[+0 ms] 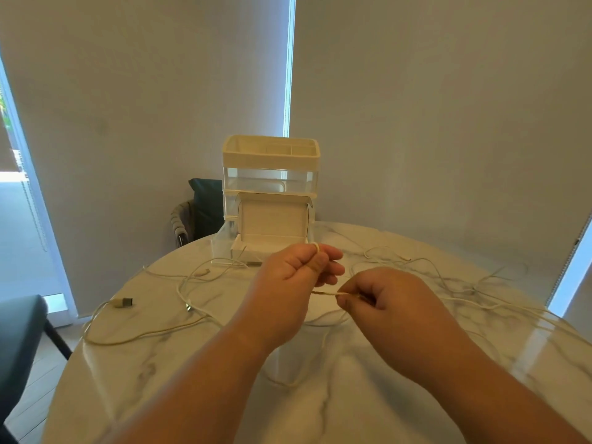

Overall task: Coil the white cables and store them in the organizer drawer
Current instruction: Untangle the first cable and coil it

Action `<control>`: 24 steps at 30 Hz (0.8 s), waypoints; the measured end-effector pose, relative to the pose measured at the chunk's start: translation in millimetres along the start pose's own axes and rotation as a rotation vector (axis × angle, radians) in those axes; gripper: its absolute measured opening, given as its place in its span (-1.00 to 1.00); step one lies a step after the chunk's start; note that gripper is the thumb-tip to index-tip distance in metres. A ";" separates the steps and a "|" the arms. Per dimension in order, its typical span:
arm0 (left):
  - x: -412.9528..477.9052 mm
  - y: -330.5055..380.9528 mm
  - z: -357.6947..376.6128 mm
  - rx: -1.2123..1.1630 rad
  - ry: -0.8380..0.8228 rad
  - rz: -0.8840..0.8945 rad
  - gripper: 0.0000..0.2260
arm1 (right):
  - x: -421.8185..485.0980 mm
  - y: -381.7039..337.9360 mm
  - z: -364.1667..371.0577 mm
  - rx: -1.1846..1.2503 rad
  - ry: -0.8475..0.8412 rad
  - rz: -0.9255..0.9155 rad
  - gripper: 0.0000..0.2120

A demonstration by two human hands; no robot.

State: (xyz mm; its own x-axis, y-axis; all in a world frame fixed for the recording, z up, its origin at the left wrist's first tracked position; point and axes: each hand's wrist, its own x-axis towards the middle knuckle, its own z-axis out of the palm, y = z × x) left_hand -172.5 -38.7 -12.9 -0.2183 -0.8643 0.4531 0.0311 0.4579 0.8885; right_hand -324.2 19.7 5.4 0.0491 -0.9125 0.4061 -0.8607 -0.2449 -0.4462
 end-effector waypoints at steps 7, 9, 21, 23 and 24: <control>-3.6 -4.4 7.2 0.195 -0.192 -0.018 -0.75 | 1.2 -0.7 -2.1 -0.051 0.068 -0.140 -0.83; -5.3 -0.3 6.6 0.196 -0.206 -0.062 -0.70 | 1.2 -3.8 -4.8 -0.035 0.078 -0.152 -0.81; -10.8 11.4 8.3 0.288 -0.420 -0.199 -0.74 | 4.9 1.8 -15.2 -0.058 0.074 -0.158 -0.85; -11.5 12.0 9.3 0.334 -0.426 -0.177 -0.74 | 6.6 4.1 -13.1 -0.051 0.068 -0.161 -0.87; -11.8 12.2 9.5 0.352 -0.430 -0.166 -0.73 | 7.0 6.2 -11.4 -0.040 0.088 -0.166 -0.88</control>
State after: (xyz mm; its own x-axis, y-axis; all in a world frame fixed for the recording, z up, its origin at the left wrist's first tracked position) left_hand -178.8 -20.9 -8.0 -0.5717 -0.8019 0.1738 -0.3476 0.4285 0.8340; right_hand -334.9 15.5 14.6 0.1492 -0.8277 0.5409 -0.8639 -0.3752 -0.3359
